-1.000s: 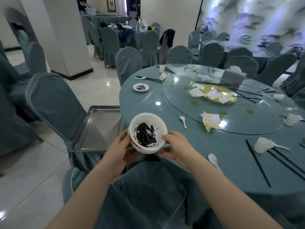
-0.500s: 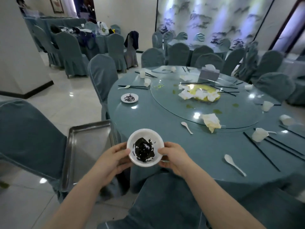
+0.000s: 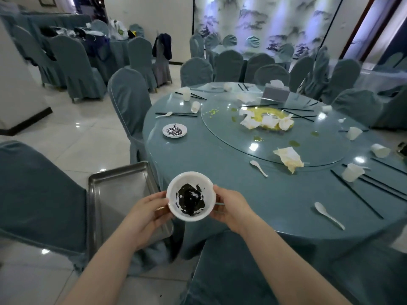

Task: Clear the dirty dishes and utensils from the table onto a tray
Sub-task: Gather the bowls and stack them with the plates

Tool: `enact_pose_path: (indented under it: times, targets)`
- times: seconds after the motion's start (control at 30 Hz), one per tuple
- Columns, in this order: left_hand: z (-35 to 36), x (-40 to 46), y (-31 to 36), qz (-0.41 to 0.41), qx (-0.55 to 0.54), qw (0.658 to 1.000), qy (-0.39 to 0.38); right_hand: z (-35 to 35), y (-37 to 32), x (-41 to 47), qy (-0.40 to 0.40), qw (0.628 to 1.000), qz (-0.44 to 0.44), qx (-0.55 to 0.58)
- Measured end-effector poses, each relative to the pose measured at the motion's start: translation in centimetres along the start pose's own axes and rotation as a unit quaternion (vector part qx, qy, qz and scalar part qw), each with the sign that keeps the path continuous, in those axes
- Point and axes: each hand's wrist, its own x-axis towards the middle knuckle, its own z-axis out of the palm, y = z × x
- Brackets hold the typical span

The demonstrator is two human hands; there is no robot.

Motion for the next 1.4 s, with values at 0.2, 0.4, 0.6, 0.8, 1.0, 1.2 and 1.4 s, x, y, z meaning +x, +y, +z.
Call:
enact_pose_path:
  times: [0.2, 0.4, 0.6, 0.8, 1.0, 1.2, 1.4]
  targets:
    - [-6.1, 4.5, 4.1, -0.023, -0.007, 1.0, 0.018, 7.0, 0.2, 5.3, 0.012, 1.0, -0.009, -0.024]
    - [-13.3, 10.5, 8.3, -0.061, 0.031, 0.998, 0.005, 14.2, 2.0, 11.1, 0.046, 0.998, 0.021, 0.029]
    - [-15.9, 15.4, 10.1, -0.107, 0.068, 0.992, -0.02, 17.0, 2.8, 14.0, 0.091, 0.991, 0.057, 0.075]
    - [-14.4, 22.1, 10.1, -0.159, 0.068, 0.984, -0.044, 15.5, 0.7, 18.1, 0.116, 0.988, 0.061, 0.079]
    - [-10.0, 30.0, 9.5, -0.197, 0.089, 0.974, -0.061, 11.2, -2.2, 24.6, 0.134, 0.985, 0.077, 0.077]
    - [-6.6, 37.1, 8.7, -0.247, 0.085, 0.965, -0.031, 8.1, -4.4, 31.7, 0.14, 0.982, 0.094, 0.088]
    - [-5.6, 42.7, 8.9, -0.257, 0.051, 0.965, 0.003, 8.0, -5.9, 37.8, 0.119, 0.984, 0.096, 0.093]
